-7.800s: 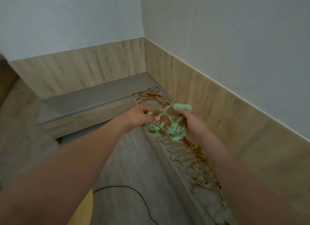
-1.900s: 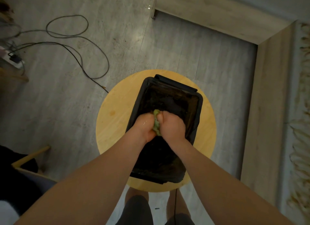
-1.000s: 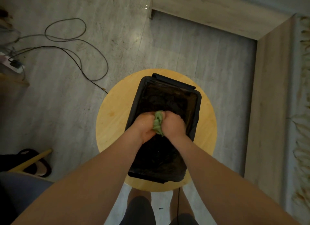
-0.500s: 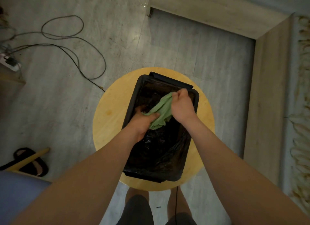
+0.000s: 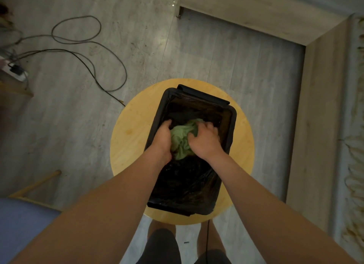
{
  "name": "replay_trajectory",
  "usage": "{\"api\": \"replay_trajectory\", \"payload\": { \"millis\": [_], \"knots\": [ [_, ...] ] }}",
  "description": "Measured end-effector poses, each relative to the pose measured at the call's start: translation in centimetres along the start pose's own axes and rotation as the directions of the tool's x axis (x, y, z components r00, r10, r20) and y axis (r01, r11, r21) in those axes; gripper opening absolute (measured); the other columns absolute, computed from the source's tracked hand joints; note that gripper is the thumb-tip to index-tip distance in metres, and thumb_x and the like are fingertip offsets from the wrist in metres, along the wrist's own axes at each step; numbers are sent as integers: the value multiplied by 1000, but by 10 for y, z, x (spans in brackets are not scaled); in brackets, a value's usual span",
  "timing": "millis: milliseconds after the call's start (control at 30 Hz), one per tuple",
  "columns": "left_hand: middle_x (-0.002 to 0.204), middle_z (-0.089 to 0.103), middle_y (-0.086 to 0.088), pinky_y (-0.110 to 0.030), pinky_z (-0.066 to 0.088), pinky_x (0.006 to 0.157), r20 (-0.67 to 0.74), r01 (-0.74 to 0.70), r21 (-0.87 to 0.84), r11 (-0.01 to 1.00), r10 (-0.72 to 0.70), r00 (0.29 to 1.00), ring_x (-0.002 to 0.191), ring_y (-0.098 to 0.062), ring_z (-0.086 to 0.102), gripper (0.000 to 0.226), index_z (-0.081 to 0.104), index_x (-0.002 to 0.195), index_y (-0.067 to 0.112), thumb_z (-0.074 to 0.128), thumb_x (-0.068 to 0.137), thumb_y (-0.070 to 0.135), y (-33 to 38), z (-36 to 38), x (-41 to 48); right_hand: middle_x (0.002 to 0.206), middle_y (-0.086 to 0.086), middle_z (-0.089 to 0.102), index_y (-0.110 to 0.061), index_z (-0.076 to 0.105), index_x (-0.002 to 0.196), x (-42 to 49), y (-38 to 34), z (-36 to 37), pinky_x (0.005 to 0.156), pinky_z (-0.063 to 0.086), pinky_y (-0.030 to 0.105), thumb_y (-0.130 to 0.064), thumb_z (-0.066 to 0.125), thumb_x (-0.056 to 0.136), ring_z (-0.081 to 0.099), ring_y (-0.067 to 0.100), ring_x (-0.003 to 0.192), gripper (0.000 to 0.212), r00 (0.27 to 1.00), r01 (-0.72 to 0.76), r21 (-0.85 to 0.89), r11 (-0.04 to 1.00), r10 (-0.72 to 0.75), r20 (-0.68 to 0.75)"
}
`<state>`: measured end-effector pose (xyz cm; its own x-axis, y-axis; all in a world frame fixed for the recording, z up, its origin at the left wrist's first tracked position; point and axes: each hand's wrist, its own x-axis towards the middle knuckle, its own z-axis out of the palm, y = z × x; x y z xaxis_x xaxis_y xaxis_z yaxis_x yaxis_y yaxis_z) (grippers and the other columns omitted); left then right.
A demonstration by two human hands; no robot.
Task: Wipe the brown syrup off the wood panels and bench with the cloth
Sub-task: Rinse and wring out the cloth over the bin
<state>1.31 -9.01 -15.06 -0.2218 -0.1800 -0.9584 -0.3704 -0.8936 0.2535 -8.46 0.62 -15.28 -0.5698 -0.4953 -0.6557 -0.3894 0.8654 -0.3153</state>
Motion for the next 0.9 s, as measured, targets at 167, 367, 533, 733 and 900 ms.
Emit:
{"api": "replay_trajectory", "payload": {
  "millis": [167, 367, 533, 733, 900],
  "knots": [
    [121, 69, -14, -44, 61, 85, -32, -63, 117, 991, 67, 997, 104, -30, 68, 44, 61, 135, 12, 53, 92, 19, -3, 6, -4, 145, 23, 42, -9, 47, 144, 15, -5, 6, 109, 43, 43, -42, 45, 106, 49, 44, 129, 50, 992, -123, 116, 986, 124, 0],
    [99, 65, -7, -45, 57, 80, -60, 106, 162, 981, -97, 993, 89, -27, 63, 30, 65, 110, 18, 56, 102, 46, -2, 13, -8, 91, 13, 67, -5, 66, 79, 15, -7, -4, 72, 43, 31, -27, 45, 104, 65, 37, 92, 40, 972, -194, 296, 935, 224, -71],
    [114, 72, -16, -56, 58, 86, 56, 205, 29, 978, -207, 977, 105, -36, 67, 48, 69, 122, 14, 49, 103, 53, -3, 12, -3, 128, 14, 57, -14, 55, 129, 4, -25, -3, 90, 51, 46, -47, 49, 98, 52, 38, 121, 46, 994, -40, -257, 966, 12, -111],
    [125, 67, -19, -75, 34, 107, 142, 242, -30, 970, -236, 961, 122, -42, 57, 63, 69, 123, 19, 37, 99, 68, -7, 7, 3, 123, 18, 62, -19, 43, 141, 13, -13, 15, 90, 52, 41, -35, 39, 107, 62, 38, 110, 37, 998, -5, 95, 995, -2, 68],
    [105, 77, -14, -43, 55, 84, 172, 196, -143, 970, -171, 970, 100, -30, 72, 51, 76, 110, 11, 45, 103, 51, -4, 8, 2, 78, 1, 67, -14, 65, 81, -28, -23, 19, 71, 53, 38, -38, 46, 107, 63, 16, 73, 39, 988, 138, 466, 874, -92, -121]
  ]
}}
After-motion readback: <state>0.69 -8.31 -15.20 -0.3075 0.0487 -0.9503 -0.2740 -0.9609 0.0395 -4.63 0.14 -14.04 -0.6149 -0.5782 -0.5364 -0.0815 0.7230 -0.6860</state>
